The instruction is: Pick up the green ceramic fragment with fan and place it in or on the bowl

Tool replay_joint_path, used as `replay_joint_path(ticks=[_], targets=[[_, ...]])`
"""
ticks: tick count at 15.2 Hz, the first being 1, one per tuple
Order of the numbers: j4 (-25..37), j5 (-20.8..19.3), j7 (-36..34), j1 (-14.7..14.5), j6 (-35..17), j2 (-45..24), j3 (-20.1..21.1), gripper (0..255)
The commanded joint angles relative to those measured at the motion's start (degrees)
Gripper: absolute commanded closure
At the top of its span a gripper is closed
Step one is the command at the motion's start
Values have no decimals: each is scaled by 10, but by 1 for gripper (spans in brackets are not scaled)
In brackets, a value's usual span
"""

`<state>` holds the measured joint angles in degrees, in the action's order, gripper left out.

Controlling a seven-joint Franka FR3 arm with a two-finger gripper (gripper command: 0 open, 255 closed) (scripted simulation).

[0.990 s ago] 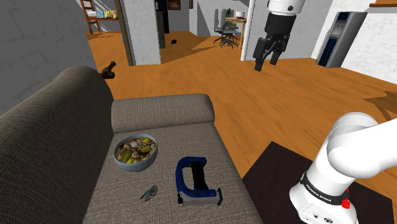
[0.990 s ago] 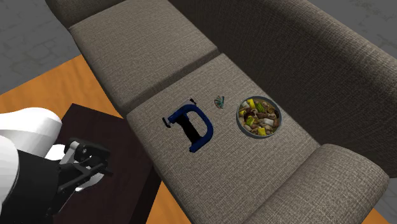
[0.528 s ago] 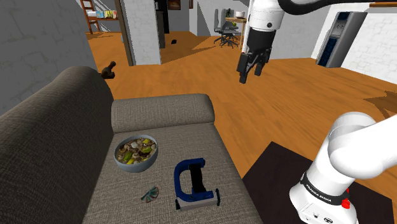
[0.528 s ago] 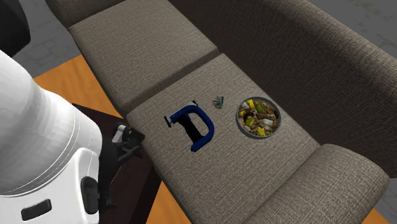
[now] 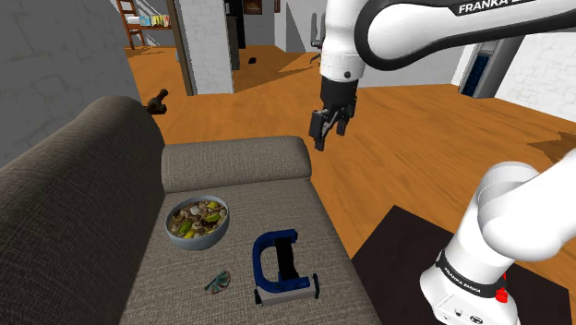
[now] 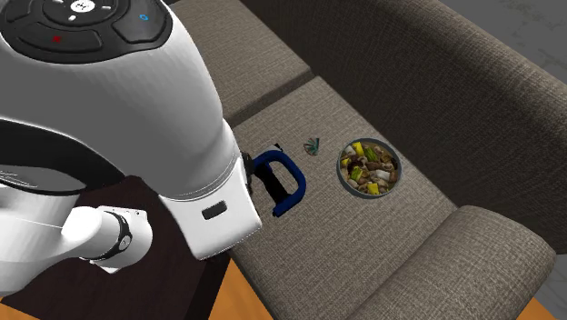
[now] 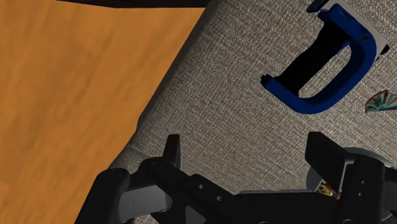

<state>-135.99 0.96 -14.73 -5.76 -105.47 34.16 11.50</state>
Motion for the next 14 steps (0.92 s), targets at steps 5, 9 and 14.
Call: replay_joint_path(ticks=[5,9,14], targets=[[15,0,-30,-18,-74,-98,51,0],[33,-12,-54,-27,-118,-167,85,0],[68,-45,-92,-37,-164,-262,124,0]])
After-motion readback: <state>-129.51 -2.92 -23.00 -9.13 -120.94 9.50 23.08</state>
